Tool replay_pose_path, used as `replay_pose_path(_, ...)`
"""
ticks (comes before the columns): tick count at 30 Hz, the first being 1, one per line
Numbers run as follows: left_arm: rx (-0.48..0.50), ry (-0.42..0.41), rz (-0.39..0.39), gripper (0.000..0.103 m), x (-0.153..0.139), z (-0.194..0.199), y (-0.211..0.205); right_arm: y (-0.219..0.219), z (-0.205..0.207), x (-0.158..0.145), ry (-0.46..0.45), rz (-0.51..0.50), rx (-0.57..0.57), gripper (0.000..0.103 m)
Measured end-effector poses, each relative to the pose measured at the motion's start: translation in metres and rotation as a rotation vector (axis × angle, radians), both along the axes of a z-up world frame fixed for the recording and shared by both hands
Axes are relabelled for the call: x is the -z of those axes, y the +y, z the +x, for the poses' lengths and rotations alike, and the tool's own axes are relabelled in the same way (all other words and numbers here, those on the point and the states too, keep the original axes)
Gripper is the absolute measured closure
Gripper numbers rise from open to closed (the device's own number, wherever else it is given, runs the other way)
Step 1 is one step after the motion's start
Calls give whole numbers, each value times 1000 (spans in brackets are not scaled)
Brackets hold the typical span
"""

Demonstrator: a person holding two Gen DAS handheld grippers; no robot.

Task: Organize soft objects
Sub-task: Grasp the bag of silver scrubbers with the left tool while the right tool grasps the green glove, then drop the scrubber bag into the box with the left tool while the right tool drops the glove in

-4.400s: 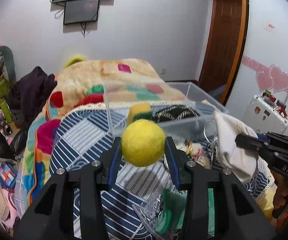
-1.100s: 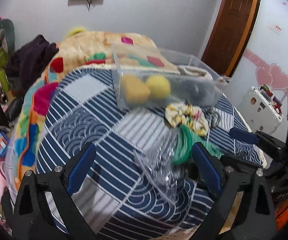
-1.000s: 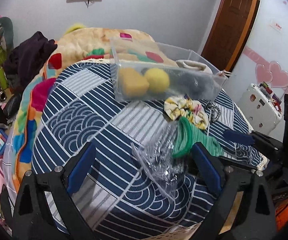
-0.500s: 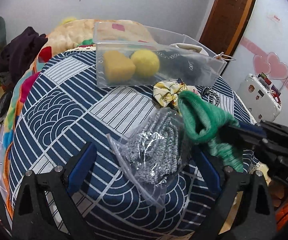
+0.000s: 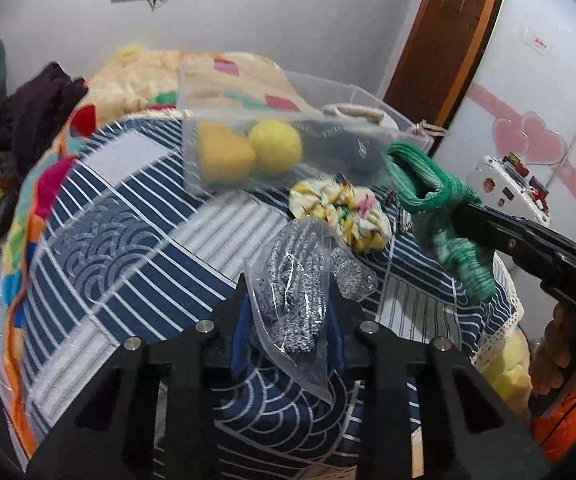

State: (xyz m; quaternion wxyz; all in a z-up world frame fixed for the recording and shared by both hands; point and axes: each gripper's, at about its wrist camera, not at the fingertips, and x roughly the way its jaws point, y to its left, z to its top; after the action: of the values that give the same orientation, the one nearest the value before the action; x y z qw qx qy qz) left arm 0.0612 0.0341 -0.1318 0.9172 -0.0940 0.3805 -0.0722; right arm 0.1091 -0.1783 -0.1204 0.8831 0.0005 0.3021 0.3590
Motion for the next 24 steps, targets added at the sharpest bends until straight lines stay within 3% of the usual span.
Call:
replay_pose_path(10, -50, -116, 32, 71, -43, 2, 19, -14, 14, -26, -71, 34, 54, 91)
replay_pose_path(16, -74, -178, 34, 71, -71, 23, 34, -15, 27, -52, -144, 62, 78, 91)
replay_pose_path(24, -109, -250, 110, 70, -92, 56, 27, 0, 48, -68, -197, 75, 102, 91)
